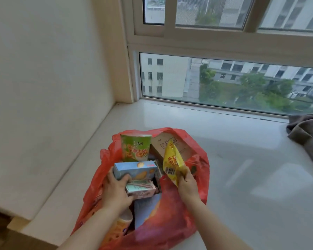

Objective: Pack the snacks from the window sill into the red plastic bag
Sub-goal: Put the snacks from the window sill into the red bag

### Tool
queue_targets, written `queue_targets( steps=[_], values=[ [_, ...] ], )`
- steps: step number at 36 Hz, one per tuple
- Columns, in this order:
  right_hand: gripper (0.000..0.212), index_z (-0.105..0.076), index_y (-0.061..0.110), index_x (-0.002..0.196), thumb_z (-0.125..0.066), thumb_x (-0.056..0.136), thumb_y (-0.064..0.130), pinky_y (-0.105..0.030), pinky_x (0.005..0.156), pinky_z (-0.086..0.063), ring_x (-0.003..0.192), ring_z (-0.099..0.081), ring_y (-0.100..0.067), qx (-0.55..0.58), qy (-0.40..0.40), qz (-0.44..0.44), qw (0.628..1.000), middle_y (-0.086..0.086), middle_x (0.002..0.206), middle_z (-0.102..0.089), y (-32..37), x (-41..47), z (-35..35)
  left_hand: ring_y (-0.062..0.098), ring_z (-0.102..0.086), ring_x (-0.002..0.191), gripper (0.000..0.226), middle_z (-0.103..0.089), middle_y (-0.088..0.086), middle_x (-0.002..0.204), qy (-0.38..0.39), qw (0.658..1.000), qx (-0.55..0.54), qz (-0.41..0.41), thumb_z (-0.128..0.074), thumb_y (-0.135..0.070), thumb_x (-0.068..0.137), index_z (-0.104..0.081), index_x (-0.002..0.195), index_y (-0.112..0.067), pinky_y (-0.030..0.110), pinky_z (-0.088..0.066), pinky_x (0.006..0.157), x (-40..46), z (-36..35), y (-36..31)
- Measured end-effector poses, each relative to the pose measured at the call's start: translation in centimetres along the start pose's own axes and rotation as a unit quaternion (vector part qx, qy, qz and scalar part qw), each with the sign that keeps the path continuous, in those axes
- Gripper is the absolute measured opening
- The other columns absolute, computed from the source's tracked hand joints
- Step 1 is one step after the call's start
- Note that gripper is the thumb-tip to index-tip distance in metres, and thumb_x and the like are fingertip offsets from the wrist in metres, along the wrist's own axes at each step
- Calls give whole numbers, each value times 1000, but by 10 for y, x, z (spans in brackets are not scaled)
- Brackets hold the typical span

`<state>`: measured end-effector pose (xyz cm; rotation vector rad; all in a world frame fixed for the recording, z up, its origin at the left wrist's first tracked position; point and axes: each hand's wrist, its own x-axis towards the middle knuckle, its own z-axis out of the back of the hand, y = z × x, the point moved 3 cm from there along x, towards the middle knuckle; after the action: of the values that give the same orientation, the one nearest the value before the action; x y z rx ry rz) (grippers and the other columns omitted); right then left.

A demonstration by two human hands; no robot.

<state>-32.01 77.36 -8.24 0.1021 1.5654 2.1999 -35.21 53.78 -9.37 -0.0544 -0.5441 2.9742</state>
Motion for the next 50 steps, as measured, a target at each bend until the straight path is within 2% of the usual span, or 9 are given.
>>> queue_targets(
  steps=[7, 11, 18, 25, 30, 34, 40, 45, 50],
  values=[
    [20, -58, 10, 111, -46, 96, 17, -36, 75, -41, 94, -56, -34, -81, -184, 73, 977, -13, 105, -57, 25, -14, 44, 45, -45, 120, 65, -18, 20, 141, -24, 998, 46, -28, -80, -58, 49, -67, 105, -28, 47, -50, 91, -1, -26, -7],
    [16, -59, 7, 106, -51, 93, 13, -43, 70, -46, 86, -58, -41, -185, -180, 97, 961, -14, 103, -57, 22, -22, 42, 37, -24, 136, 60, -13, 14, 147, 6, 999, 25, -39, -64, -71, 62, -62, 109, -34, 46, -33, 107, -1, -19, -27],
    [12, -63, 8, 97, -53, 90, 11, -32, 59, -35, 72, -56, -40, -261, -173, 121, 942, -13, 93, -53, 28, -28, 37, 36, -44, 126, 19, -46, 9, 138, 69, 937, -31, -341, -57, -41, 85, -73, 86, -31, 53, -43, 95, -21, -12, -54],
    [14, -64, 15, 97, -54, 89, 21, -39, 59, -42, 75, -60, -39, -340, -92, 138, 926, -10, 99, -52, 32, -31, 29, 17, -36, 133, 27, -53, -8, 132, 328, 923, -85, -180, -52, -43, 88, -70, 92, -23, 39, -32, 109, -30, -21, -64],
    [8, -63, 14, 87, -59, 87, 21, -34, 47, -31, 60, -61, -39, -393, -33, 144, 907, -12, 92, -54, 27, -35, 19, 11, -58, 105, 27, -57, -8, 117, 74, 945, -318, -17, -57, -33, 92, -52, 119, -28, 31, -49, 87, -21, 2, -73],
    [11, -63, 18, 89, -64, 84, 28, -32, 49, -31, 63, -63, -35, -422, -15, 160, 892, -7, 91, -54, 27, -35, 20, 27, -41, 128, 51, -38, 2, 143, -108, 958, -86, -253, -60, -36, 79, -45, 128, -36, 42, -42, 98, -12, 2, -82],
    [51, -47, 18, 112, -64, 76, 50, -34, 69, -42, 100, -61, -30, -466, 37, -6, 884, -4, 113, -49, 2, -45, 47, 24, -10, 143, 44, -27, -5, 148, 121, 931, 176, -296, -49, -33, 87, -43, 130, -36, 57, -8, 112, -11, -20, -105],
    [36, -58, 14, 123, -47, 89, 14, -30, 89, -48, 116, -57, -24, -512, 75, -148, 843, -5, 127, -58, -20, -54, 74, 25, -2, 146, 51, -15, -3, 156, 200, 921, 192, -273, -47, -40, 89, -34, 139, -37, 54, -6, 115, -13, -27, -114],
    [11, -60, 16, 83, -53, 89, 22, -29, 77, -44, 103, -60, -30, -366, 17, -122, 923, -12, 109, -65, -9, -52, 81, 19, -14, 144, 50, -26, -6, 153, 248, 902, 151, -318, -48, -51, 89, -41, 136, -34, 44, -13, 115, -20, -29, -118]
  ],
)
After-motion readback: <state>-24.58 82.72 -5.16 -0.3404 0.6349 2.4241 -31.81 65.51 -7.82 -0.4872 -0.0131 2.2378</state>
